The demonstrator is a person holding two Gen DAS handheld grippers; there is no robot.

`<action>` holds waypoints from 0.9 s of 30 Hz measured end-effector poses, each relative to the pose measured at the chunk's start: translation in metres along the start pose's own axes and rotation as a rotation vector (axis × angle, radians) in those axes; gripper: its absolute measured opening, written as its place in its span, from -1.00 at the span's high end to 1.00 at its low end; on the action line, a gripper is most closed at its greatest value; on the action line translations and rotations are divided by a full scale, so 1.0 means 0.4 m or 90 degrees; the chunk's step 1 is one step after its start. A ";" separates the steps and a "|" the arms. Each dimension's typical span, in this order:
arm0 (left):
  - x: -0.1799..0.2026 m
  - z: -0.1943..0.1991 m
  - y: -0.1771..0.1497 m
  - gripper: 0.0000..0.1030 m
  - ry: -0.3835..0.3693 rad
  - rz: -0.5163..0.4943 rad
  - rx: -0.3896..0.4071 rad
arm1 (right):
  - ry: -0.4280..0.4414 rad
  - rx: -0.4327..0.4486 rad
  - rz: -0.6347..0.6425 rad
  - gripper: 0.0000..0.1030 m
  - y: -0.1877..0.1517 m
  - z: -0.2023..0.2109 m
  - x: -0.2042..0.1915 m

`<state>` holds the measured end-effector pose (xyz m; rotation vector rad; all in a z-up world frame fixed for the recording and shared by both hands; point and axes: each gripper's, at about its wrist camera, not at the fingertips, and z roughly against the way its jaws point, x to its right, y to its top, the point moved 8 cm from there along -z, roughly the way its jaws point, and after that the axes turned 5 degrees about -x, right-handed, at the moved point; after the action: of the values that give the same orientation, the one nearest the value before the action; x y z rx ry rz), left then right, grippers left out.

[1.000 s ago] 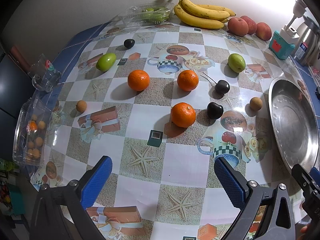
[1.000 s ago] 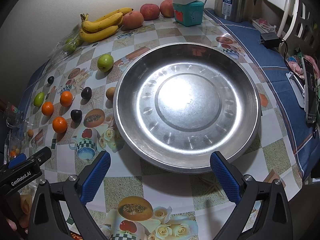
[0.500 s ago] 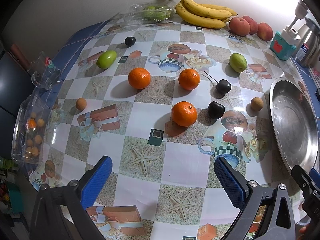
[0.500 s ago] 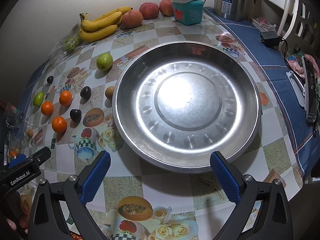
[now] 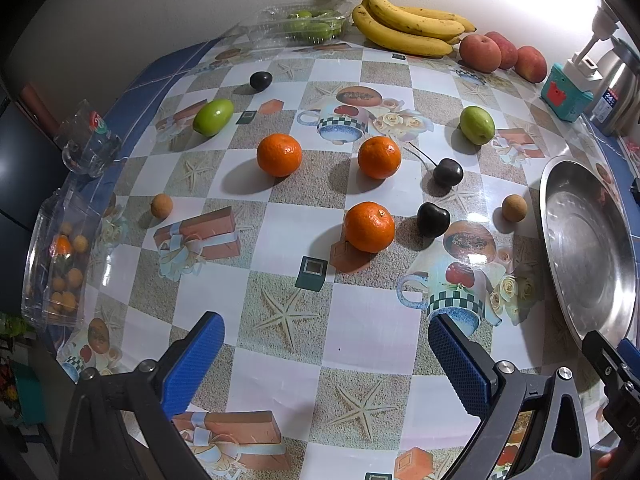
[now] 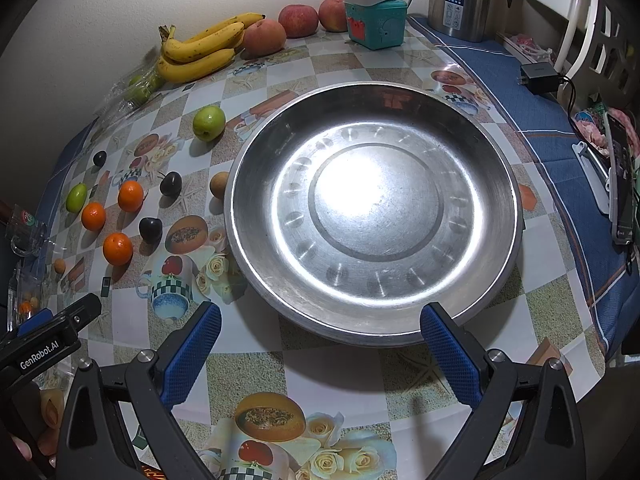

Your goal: Organize fruits

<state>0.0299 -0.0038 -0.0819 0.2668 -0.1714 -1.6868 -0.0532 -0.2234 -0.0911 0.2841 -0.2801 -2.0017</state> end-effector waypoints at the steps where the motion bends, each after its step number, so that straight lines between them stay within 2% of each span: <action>1: 0.000 -0.001 -0.001 -1.00 0.000 0.000 0.000 | 0.000 0.000 0.000 -0.94 0.002 0.000 -0.001; 6: -0.006 0.004 0.005 -1.00 -0.006 0.007 0.010 | 0.008 0.005 0.000 -0.94 0.003 0.003 -0.001; 9: -0.012 0.015 0.021 -1.00 0.010 -0.001 0.027 | 0.020 0.017 -0.003 -0.94 0.010 0.014 -0.004; 17: -0.043 0.050 0.095 -1.00 -0.021 0.051 0.044 | 0.060 0.088 -0.015 -0.94 0.058 0.074 -0.031; 20: -0.037 0.065 0.130 -1.00 -0.018 0.047 0.059 | 0.072 0.102 -0.015 -0.94 0.080 0.086 -0.051; 27: -0.025 0.074 0.210 -1.00 -0.004 0.044 0.078 | 0.018 0.094 0.002 -0.94 0.121 0.060 -0.076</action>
<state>0.1030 -0.0066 -0.0304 0.3431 -0.2866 -1.6116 -0.0070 -0.2148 -0.0507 0.4050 -0.4108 -1.9758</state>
